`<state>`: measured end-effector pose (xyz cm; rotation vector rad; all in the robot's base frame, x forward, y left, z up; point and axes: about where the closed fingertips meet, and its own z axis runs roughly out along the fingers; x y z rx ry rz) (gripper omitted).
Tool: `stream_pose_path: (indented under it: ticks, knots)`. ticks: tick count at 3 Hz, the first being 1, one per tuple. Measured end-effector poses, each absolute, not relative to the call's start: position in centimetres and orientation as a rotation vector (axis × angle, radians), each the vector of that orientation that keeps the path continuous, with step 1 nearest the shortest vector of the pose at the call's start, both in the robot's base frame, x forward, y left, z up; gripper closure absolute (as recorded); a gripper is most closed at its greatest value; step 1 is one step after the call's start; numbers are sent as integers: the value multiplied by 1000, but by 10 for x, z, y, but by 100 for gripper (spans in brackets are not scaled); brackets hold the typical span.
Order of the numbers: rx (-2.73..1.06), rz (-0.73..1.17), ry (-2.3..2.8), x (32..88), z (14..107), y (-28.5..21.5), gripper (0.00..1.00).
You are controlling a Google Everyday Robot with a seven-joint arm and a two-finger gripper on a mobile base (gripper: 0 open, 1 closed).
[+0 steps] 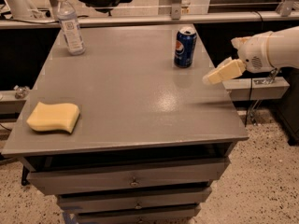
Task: Move pepsi can near sponge
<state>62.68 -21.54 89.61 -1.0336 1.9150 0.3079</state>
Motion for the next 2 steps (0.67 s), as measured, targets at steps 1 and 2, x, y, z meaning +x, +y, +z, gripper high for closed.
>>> stream_pose_path:
  ticks: [1,2]
  knots:
    - [-1034,307,1915,627,896,-215,0]
    - [-1006,336,1892,631,892,-211,0]
